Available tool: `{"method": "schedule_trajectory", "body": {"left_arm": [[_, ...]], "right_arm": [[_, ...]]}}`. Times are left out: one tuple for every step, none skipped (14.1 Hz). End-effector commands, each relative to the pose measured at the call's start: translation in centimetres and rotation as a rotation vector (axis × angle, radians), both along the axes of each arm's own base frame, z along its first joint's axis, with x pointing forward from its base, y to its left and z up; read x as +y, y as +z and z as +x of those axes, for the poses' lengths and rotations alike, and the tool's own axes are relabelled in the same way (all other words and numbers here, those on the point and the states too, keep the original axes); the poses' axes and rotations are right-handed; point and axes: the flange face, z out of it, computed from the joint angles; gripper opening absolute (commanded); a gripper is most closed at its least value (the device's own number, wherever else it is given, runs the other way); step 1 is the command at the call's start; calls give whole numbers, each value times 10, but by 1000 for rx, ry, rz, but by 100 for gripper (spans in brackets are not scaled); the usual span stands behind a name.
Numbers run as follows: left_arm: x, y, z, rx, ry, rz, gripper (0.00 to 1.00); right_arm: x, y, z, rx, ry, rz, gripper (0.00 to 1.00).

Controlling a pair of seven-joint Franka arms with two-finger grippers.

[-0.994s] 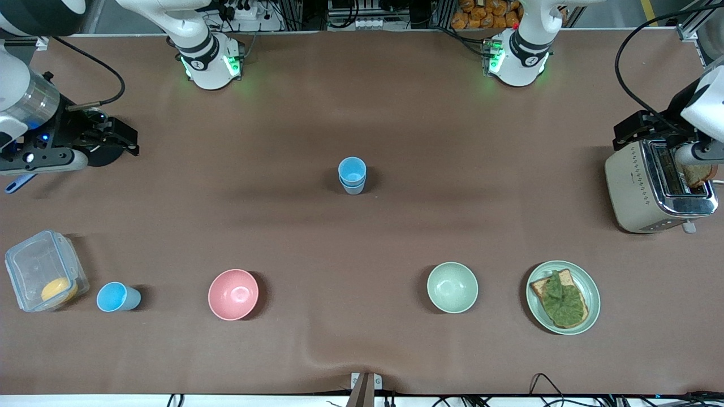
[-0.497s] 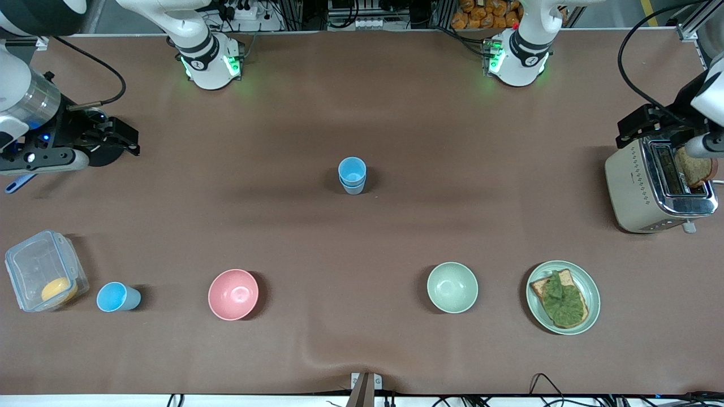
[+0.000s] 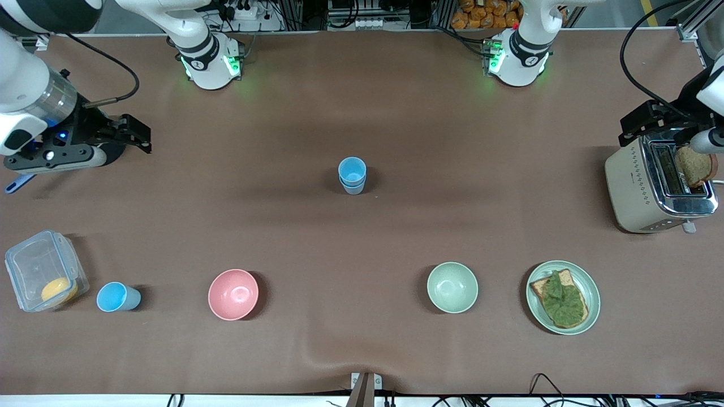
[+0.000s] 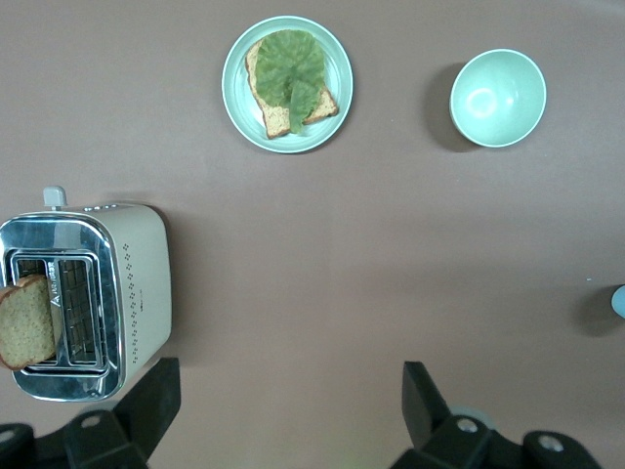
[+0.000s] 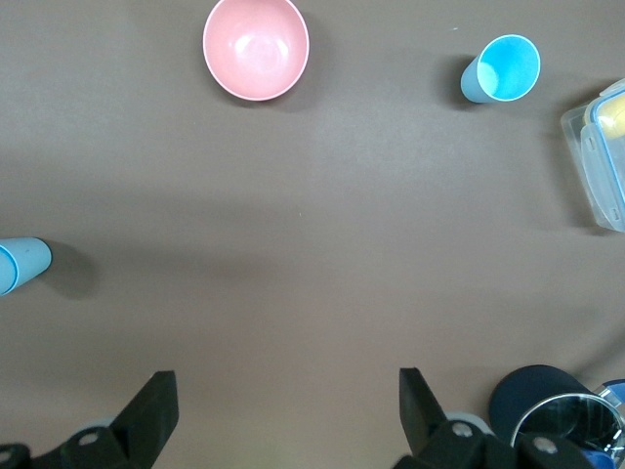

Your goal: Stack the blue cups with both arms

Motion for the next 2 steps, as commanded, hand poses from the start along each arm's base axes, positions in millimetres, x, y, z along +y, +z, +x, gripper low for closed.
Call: {"method": "schedule_trajectory", "body": {"left_arm": [[0,7,2,-7,-20,-14,100],[1,6,2,-4,-19,-14,100]], "right_arm": [[-2,4,0,-6,-3,-4,100],[-2,4,-1,-3,-3,-5,100]]}}
